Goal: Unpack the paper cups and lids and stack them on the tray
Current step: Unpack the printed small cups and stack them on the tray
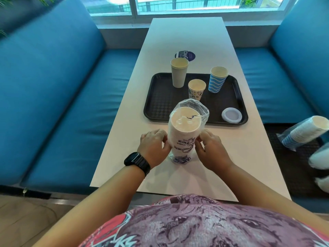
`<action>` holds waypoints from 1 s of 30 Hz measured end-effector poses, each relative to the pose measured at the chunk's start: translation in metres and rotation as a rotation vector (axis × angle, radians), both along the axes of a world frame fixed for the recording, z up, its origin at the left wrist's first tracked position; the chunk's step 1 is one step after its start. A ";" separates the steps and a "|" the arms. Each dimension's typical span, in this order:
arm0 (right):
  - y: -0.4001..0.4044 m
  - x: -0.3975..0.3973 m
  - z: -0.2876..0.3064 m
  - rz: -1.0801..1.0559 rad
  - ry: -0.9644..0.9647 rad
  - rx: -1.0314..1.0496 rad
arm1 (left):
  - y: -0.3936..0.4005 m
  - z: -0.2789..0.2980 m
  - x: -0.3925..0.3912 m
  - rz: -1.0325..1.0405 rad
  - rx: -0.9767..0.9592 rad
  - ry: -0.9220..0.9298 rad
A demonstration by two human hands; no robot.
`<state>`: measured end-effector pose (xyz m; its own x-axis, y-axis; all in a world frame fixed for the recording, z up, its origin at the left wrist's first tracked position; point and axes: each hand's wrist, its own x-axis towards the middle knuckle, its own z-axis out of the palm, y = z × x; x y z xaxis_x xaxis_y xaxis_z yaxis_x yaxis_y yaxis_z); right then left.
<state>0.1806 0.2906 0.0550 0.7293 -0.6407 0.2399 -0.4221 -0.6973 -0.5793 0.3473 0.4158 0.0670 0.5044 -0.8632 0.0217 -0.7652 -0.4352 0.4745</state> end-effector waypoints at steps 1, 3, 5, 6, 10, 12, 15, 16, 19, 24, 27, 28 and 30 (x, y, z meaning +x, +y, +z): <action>0.000 -0.001 0.000 -0.001 0.002 0.001 | 0.002 -0.002 0.001 -0.008 -0.015 0.028; 0.000 -0.002 0.001 -0.003 -0.003 0.011 | 0.009 -0.005 0.003 -0.028 -0.035 0.076; 0.001 -0.002 0.002 0.005 -0.023 0.014 | 0.016 -0.007 0.004 -0.043 -0.066 0.078; 0.002 -0.003 0.003 0.008 -0.035 0.013 | 0.018 -0.009 0.004 -0.044 -0.097 0.060; 0.001 -0.002 0.004 0.004 -0.047 0.010 | 0.016 -0.009 0.002 -0.011 -0.195 -0.001; -0.001 -0.002 0.003 0.007 -0.021 0.007 | 0.013 -0.007 0.002 -0.020 -0.211 -0.022; -0.004 -0.001 0.000 0.005 0.014 -0.015 | 0.009 -0.006 0.003 -0.051 -0.180 -0.054; -0.005 -0.001 -0.001 0.002 0.026 -0.029 | 0.009 -0.006 0.002 -0.063 -0.154 -0.062; -0.004 0.001 -0.005 0.019 0.074 -0.065 | 0.009 -0.010 0.000 -0.098 -0.049 -0.071; -0.003 0.003 -0.003 0.009 0.115 -0.054 | 0.007 -0.020 -0.004 -0.049 -0.029 0.020; -0.007 0.001 -0.004 0.007 0.118 -0.021 | 0.009 -0.020 0.004 -0.020 -0.075 0.127; -0.007 0.000 -0.004 0.010 0.118 -0.014 | 0.010 -0.017 0.006 -0.040 -0.084 0.149; -0.008 -0.001 -0.007 0.025 0.106 0.012 | 0.010 -0.013 0.008 -0.076 -0.108 0.163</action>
<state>0.1801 0.2827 0.0484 0.7659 -0.6246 0.1527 -0.4645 -0.7017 -0.5403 0.3552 0.4260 0.0536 0.4425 -0.8959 0.0395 -0.7032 -0.3193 0.6353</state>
